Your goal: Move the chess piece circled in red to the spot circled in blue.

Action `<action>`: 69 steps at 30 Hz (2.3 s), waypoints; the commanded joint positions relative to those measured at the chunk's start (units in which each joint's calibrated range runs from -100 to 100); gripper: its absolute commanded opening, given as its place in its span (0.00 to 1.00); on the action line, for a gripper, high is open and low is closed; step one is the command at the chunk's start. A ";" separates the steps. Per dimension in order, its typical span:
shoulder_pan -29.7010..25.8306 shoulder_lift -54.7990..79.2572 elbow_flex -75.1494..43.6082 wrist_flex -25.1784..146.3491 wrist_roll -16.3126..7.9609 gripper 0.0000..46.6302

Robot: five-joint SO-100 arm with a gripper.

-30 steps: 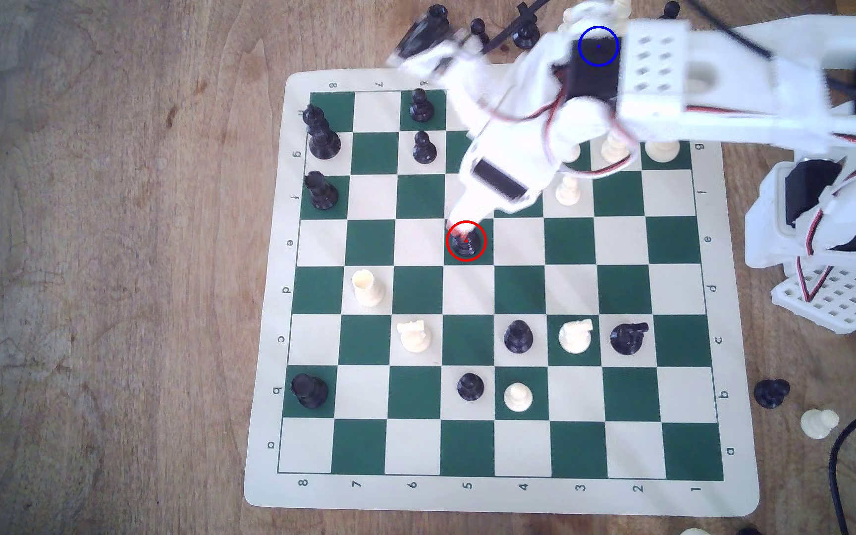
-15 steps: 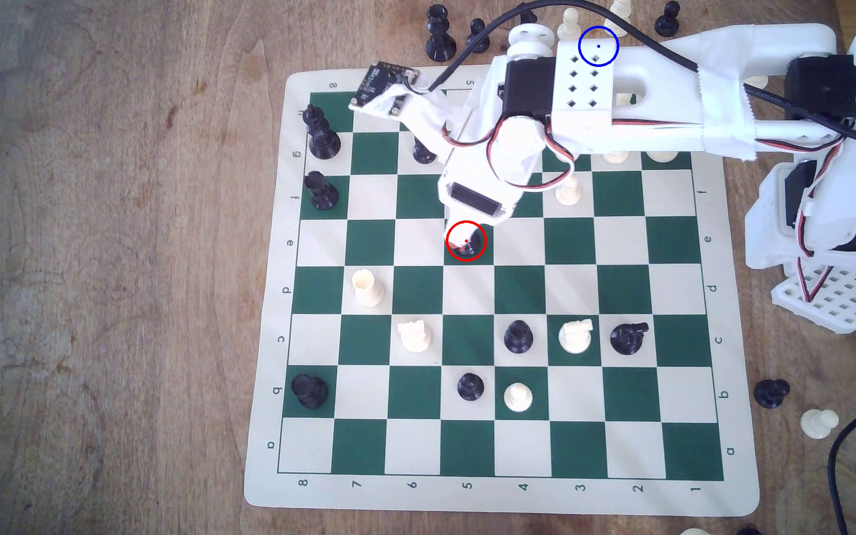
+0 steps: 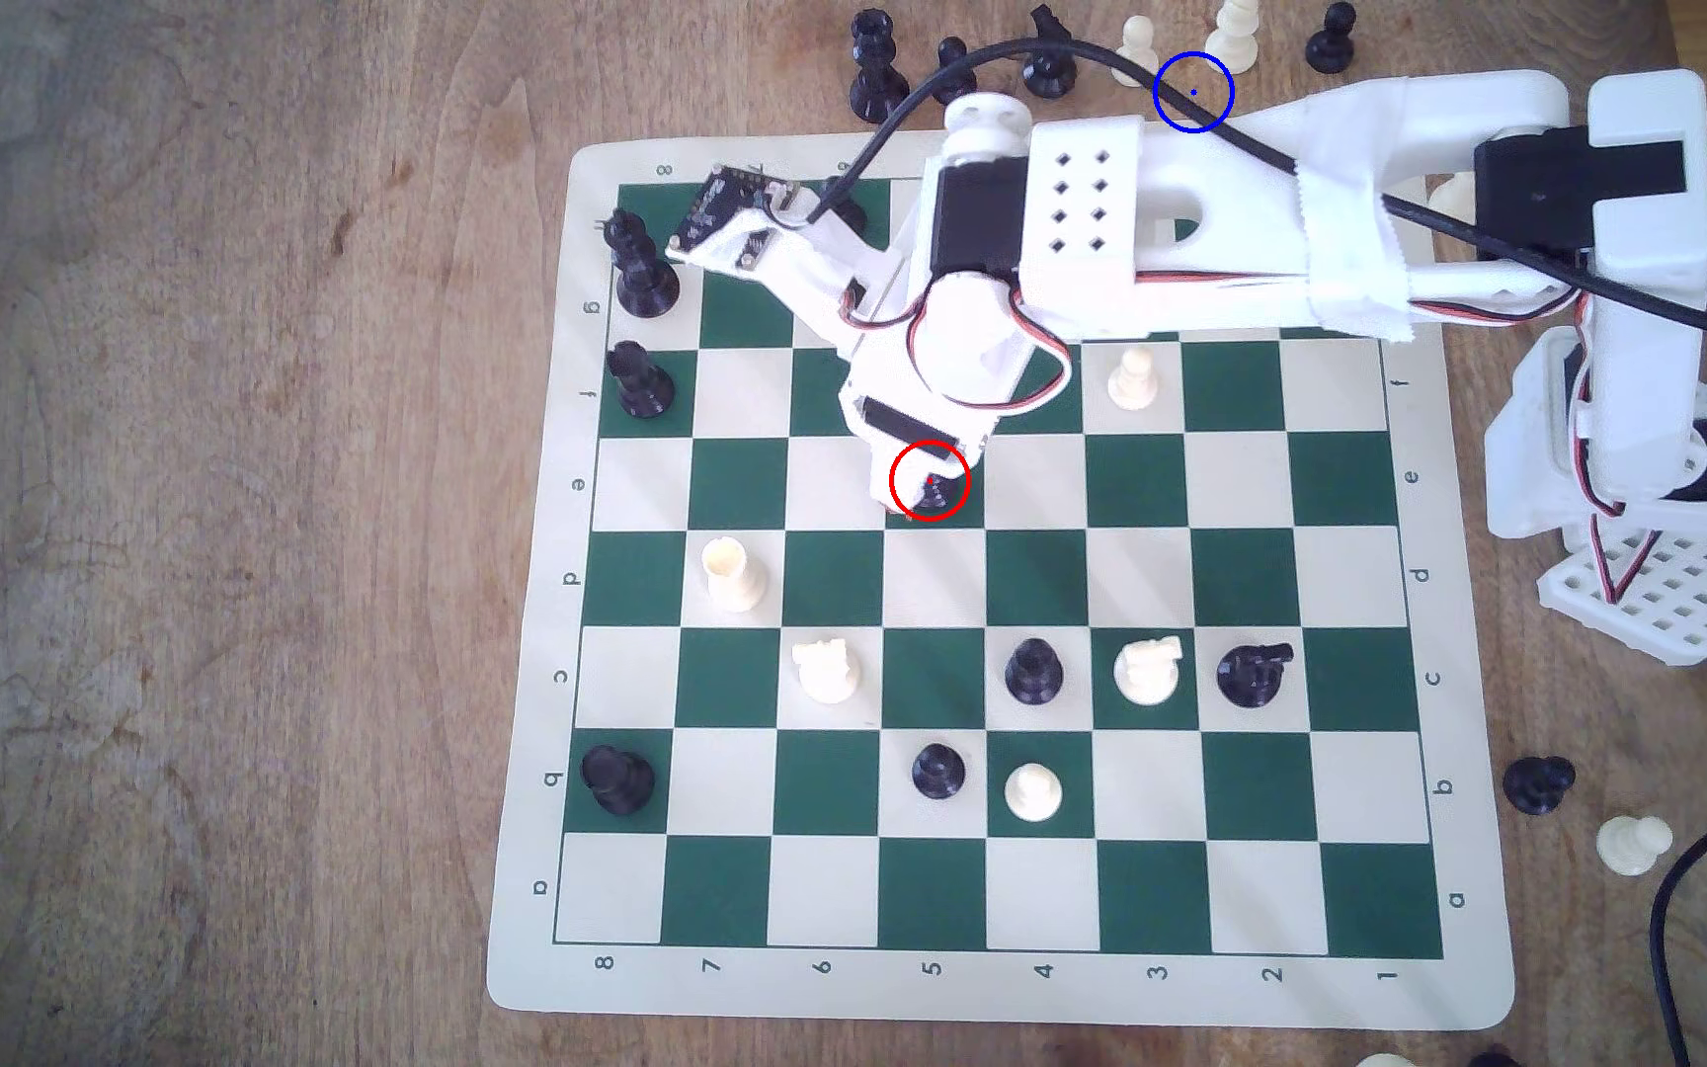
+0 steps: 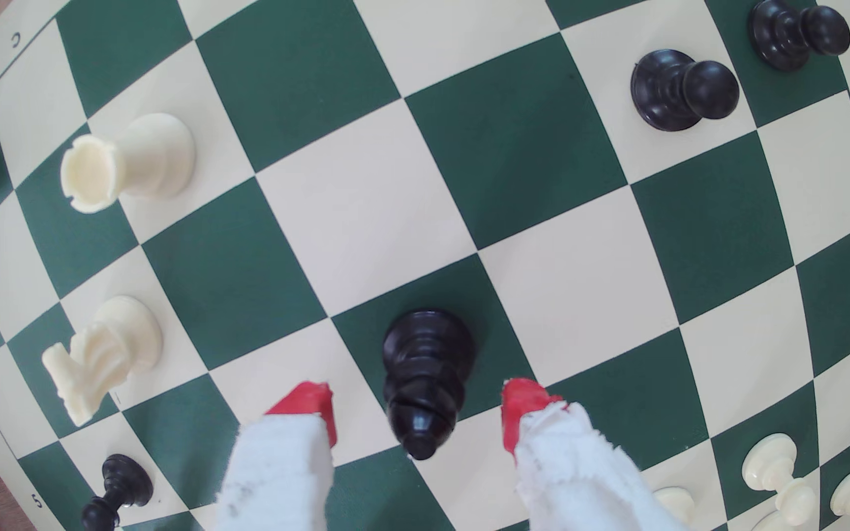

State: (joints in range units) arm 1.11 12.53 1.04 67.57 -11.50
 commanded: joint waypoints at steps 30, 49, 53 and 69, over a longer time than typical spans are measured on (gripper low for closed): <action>-2.08 0.29 -5.39 -1.39 -0.49 0.01; 4.64 -19.06 3.68 2.78 2.93 0.00; 11.13 -21.10 4.67 3.60 3.13 0.00; 29.98 -36.04 22.44 -2.95 6.84 0.00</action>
State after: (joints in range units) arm 26.99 -16.63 20.47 67.33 -6.13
